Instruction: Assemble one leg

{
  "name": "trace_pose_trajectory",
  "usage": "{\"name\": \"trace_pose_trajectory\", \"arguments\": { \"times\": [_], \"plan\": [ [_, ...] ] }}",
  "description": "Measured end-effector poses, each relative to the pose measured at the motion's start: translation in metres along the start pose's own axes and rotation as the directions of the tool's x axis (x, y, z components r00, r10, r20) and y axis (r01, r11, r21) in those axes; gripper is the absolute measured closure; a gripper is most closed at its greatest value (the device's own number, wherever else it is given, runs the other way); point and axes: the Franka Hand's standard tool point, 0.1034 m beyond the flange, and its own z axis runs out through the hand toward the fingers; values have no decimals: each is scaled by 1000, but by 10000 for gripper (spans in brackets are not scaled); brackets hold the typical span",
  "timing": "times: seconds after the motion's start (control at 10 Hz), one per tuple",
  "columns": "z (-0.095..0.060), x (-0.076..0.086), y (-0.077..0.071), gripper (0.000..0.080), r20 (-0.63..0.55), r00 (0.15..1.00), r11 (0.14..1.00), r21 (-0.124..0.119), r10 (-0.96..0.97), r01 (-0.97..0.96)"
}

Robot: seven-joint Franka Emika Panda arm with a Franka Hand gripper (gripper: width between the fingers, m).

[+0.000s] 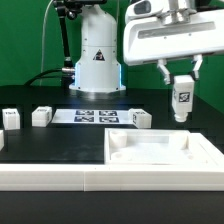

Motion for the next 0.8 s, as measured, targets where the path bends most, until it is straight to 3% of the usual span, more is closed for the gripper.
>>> {"name": "trace_pose_trajectory", "arguments": {
  "times": [0.3, 0.8],
  "plan": [
    [13, 33, 21, 509, -26, 998, 998, -11, -58, 58],
    [15, 31, 21, 509, -22, 998, 998, -11, -57, 57]
  ]
}}
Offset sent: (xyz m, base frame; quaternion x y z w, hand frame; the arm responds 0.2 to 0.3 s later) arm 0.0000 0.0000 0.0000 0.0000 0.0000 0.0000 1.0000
